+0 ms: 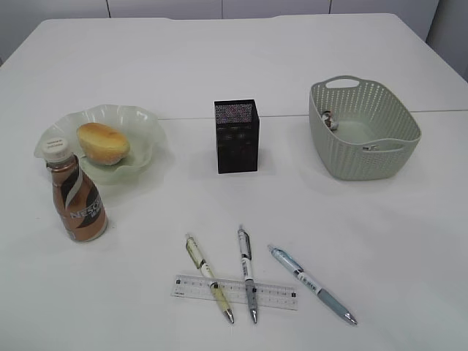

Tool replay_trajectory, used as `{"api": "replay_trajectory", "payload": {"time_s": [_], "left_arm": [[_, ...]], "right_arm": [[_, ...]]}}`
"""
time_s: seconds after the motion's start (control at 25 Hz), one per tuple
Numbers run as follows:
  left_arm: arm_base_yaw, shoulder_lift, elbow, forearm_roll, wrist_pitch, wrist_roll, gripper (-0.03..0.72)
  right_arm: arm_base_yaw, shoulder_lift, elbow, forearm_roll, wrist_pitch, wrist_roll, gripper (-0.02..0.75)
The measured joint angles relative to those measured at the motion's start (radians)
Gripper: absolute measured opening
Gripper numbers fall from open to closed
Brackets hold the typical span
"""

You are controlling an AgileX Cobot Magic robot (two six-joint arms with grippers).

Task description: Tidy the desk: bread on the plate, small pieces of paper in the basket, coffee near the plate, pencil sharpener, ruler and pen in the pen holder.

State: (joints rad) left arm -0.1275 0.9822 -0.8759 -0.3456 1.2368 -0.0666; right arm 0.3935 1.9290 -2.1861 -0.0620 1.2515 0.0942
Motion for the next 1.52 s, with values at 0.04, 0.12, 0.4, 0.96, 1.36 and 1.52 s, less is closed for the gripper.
{"api": "replay_trajectory", "payload": {"time_s": [0.04, 0.12, 0.4, 0.96, 1.36, 1.52], "left_arm": [[0.0, 0.0, 0.0, 0.0, 0.0, 0.0, 0.372], [0.0, 0.0, 0.0, -0.004, 0.0, 0.0, 0.372], [0.0, 0.0, 0.0, -0.006, 0.0, 0.0, 0.372], [0.0, -0.019, 0.0, -0.004, 0.0, 0.0, 0.372], [0.0, -0.019, 0.0, -0.001, 0.0, 0.0, 0.372], [0.0, -0.019, 0.0, 0.001, 0.0, 0.0, 0.372]], "right_arm": [[0.0, -0.031, 0.019, 0.002, 0.0, 0.0, 0.447], [0.0, -0.104, 0.078, 0.004, 0.002, -0.004, 0.447], [0.0, -0.303, 0.319, 0.12, 0.006, -0.176, 0.447], [0.175, -0.351, 0.724, 0.263, -0.031, -0.712, 0.447], [0.227, -0.247, 0.878, 0.259, -0.207, -0.81, 0.536], [0.273, -0.14, 0.878, 0.239, -0.245, -0.834, 0.551]]}}
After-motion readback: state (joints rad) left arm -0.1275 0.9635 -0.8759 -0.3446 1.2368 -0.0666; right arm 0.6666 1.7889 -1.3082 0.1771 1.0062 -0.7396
